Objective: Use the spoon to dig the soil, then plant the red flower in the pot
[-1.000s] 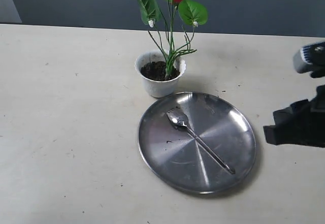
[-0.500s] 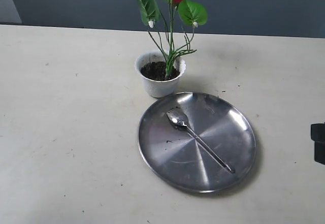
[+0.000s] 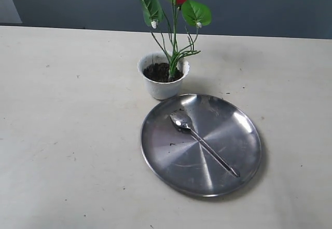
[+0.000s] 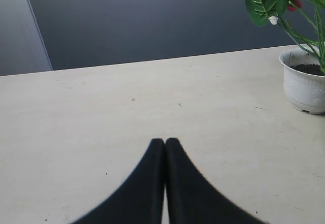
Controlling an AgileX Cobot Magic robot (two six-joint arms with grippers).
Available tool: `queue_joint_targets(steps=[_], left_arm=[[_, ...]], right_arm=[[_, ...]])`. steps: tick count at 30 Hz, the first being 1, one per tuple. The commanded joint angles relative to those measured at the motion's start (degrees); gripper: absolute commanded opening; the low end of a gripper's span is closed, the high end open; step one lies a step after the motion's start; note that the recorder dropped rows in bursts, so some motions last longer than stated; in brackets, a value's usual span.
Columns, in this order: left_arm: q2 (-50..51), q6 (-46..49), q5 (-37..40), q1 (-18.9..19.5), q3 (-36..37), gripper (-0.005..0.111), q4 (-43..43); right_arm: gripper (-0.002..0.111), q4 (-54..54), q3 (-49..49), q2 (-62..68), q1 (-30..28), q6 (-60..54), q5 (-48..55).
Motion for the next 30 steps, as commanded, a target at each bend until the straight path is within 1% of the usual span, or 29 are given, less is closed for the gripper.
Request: queue_joint_targets(steps=[1, 5, 8, 10, 30], left_arm=[[-0.07, -0.25, -0.79, -0.31, -0.13, 0.001, -0.09], [-0.07, -0.25, -0.79, -0.31, -0.13, 0.001, -0.09], [-0.07, -0.25, -0.79, -0.31, -0.13, 0.001, -0.09], [-0.07, -0.25, -0.79, -0.31, -0.13, 0.001, -0.09], [-0.07, -0.25, -0.79, -0.31, -0.13, 0.001, -0.09]], right_arm=[[0.022, -0.43, 7.21, -7.83, -8.60, -0.29, -5.62], [0.022, -0.43, 12.72, -12.39, -13.75, -0.43, -8.16], [0.022, -0.43, 16.38, -14.22, -15.89, -0.43, -10.64], [0.022, -0.43, 16.38, -14.22, -16.92, -0.43, -11.01], [0.022, -1.30, 16.38, -14.22, -17.02, -0.28, -10.28]])
